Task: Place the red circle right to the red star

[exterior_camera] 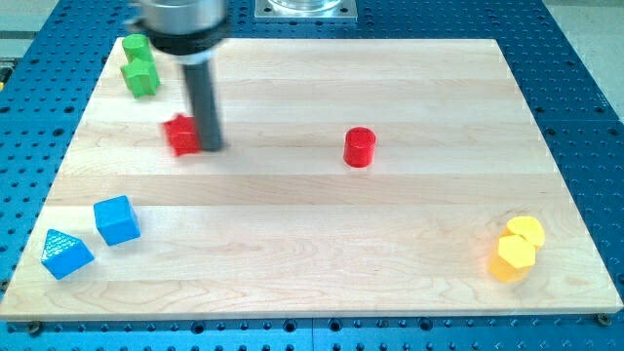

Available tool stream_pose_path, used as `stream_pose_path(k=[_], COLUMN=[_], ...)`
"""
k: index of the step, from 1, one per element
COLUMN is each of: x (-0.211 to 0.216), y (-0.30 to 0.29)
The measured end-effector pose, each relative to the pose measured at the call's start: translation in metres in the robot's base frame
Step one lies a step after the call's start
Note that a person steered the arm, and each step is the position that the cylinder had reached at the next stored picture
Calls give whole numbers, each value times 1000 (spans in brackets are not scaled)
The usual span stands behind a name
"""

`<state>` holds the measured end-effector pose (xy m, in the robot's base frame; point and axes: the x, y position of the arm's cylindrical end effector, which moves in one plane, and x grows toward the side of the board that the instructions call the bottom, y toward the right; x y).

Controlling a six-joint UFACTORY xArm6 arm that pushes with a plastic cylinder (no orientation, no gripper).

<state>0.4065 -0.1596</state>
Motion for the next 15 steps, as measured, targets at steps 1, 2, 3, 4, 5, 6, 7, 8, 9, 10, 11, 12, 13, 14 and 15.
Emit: stream_pose_path(k=[1,2,3,4,5,6,7,8,9,10,11,12,13,14,15], x=[0,-26,-42,-37,-9,23,25,25,25,11,5,5,-31,-32,-14], y=[-71,-57,44,182,312,281,156,20,-5,-4,-33,-33,-22,-43,-50])
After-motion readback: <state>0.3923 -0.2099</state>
